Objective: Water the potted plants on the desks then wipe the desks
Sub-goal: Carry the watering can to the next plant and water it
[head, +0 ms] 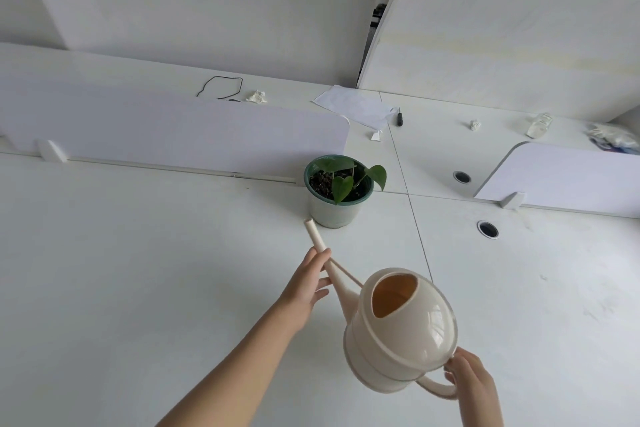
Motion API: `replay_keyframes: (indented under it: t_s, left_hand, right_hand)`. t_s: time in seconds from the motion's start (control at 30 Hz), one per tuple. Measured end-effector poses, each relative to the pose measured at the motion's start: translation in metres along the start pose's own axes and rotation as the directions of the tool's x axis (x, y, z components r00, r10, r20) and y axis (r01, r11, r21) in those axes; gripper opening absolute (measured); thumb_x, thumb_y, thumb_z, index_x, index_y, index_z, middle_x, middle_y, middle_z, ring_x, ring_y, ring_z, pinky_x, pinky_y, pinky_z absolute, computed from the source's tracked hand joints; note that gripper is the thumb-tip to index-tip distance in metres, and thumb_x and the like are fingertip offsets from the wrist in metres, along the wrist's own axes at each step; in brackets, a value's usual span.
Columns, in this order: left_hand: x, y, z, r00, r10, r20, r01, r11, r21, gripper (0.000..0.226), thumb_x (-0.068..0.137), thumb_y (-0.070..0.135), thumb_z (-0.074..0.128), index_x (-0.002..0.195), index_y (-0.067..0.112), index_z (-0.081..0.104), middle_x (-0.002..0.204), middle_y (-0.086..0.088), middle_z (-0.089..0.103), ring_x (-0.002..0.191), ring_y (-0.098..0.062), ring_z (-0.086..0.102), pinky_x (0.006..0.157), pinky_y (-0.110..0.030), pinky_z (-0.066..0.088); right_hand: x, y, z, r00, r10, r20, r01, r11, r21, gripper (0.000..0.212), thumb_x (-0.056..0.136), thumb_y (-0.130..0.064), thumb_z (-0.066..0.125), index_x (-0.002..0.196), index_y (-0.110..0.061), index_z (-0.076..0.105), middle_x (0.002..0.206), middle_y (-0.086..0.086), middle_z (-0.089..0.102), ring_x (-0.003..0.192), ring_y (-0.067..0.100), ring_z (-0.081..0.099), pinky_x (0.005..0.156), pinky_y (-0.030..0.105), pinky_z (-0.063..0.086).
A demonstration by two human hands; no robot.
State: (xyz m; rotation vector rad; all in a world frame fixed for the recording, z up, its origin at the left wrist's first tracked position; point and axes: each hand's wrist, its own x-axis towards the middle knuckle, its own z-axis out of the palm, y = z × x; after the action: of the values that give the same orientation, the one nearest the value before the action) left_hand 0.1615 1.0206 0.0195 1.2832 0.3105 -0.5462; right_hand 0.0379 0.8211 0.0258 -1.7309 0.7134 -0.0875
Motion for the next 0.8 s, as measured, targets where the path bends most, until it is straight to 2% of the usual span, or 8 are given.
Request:
replay_keyframes:
  t_s: [0.07, 0.13, 0.23, 0.3, 0.37, 0.47, 0.63, 0.8]
  left_hand:
    - [-0.013, -0.006, -0.015, 1.0, 0.006, -0.014, -0.006, 1.0, 0.0, 0.014, 0.095, 0.035, 0.038, 0.1, 0.03, 0.051, 0.115, -0.001, 0.054, 0.105, -0.021, 0.057, 0.097, -0.037, 0.035]
    - [-0.026, -0.012, -0.03, 0.999, 0.012, -0.037, -0.012, 1.0, -0.012, 0.014, 0.095, 0.032, 0.038, 0.097, 0.028, 0.052, 0.113, -0.002, 0.055, 0.1, -0.019, 0.058, 0.088, -0.034, 0.036]
    - [-0.042, -0.021, -0.049, 0.996, 0.023, -0.084, -0.028, 0.998, -0.056, 0.013, 0.096, 0.029, 0.039, 0.099, 0.026, 0.052, 0.116, -0.005, 0.057, 0.1, -0.022, 0.058, 0.085, -0.034, 0.036]
    - [-0.052, -0.026, -0.06, 0.992, 0.04, -0.122, -0.05, 0.996, -0.08, 0.014, 0.096, 0.028, 0.039, 0.1, 0.025, 0.053, 0.115, -0.006, 0.057, 0.101, -0.022, 0.059, 0.085, -0.034, 0.038]
    - [-0.061, -0.029, -0.07, 0.987, 0.056, -0.153, -0.071, 0.993, -0.098, 0.016, 0.096, 0.026, 0.038, 0.099, 0.025, 0.053, 0.114, -0.005, 0.058, 0.099, -0.021, 0.06, 0.084, -0.033, 0.038]
    - [-0.074, -0.034, -0.083, 0.976, 0.064, -0.209, -0.091, 0.988, -0.123, 0.017, 0.096, 0.023, 0.038, 0.098, 0.024, 0.055, 0.114, -0.006, 0.059, 0.1, -0.022, 0.06, 0.092, -0.037, 0.036]
    - [-0.091, -0.043, -0.098, 0.951, 0.044, -0.308, -0.105, 0.977, -0.184, 0.018, 0.097, 0.023, 0.037, 0.1, 0.021, 0.054, 0.119, -0.01, 0.057, 0.108, -0.029, 0.056, 0.098, -0.039, 0.035]
    - [-0.099, -0.047, -0.106, 0.923, 0.021, -0.385, -0.114, 0.968, -0.222, 0.019, 0.097, 0.02, 0.036, 0.096, 0.022, 0.055, 0.12, -0.011, 0.056, 0.11, -0.031, 0.054, 0.1, -0.041, 0.034]
  right_hand:
    - [0.0, 0.006, 0.002, 0.999, -0.005, 0.042, 0.005, 1.0, -0.005, 0.027, 0.083, 0.001, 0.048, 0.058, -0.007, 0.055, 0.105, 0.024, 0.054, 0.093, 0.032, 0.049, 0.086, 0.037, 0.034]
    - [-0.003, 0.01, 0.006, 0.996, -0.006, 0.091, 0.006, 1.0, -0.008, 0.031, 0.084, 0.008, 0.04, 0.062, -0.004, 0.058, 0.105, 0.021, 0.054, 0.093, 0.03, 0.05, 0.086, 0.036, 0.034]
    - [-0.009, 0.011, 0.016, 0.985, -0.011, 0.172, 0.01, 1.0, 0.007, 0.021, 0.079, -0.004, 0.047, 0.075, 0.011, 0.062, 0.106, 0.015, 0.055, 0.092, 0.022, 0.053, 0.08, 0.033, 0.038]
    - [-0.011, 0.012, 0.024, 0.976, -0.019, 0.218, 0.014, 1.0, 0.024, 0.032, 0.07, -0.013, 0.048, 0.079, 0.015, 0.06, 0.105, 0.012, 0.055, 0.092, 0.012, 0.052, 0.075, 0.026, 0.04]
    - [-0.013, 0.011, 0.032, 0.969, -0.023, 0.248, 0.018, 1.0, 0.02, 0.041, 0.061, -0.019, 0.043, 0.077, 0.015, 0.06, 0.103, 0.008, 0.054, 0.093, 0.007, 0.051, 0.073, 0.025, 0.041]
    - [-0.015, 0.012, 0.042, 0.958, -0.021, 0.287, 0.028, 0.999, -0.019, 0.042, 0.057, -0.02, 0.04, 0.073, 0.015, 0.058, 0.102, 0.007, 0.055, 0.096, 0.007, 0.05, 0.073, 0.021, 0.038]
    - [-0.017, 0.012, 0.058, 0.927, 0.004, 0.375, 0.007, 1.0, -0.028, 0.024, 0.065, -0.017, 0.046, 0.065, 0.005, 0.055, 0.104, 0.011, 0.053, 0.092, 0.009, 0.05, 0.061, 0.012, 0.043]
    - [-0.013, 0.026, 0.07, 0.912, -0.01, 0.41, 0.054, 0.994, -0.095, 0.022, 0.06, -0.022, 0.04, 0.061, -0.002, 0.049, 0.109, 0.012, 0.053, 0.096, 0.009, 0.05, 0.075, 0.02, 0.038]
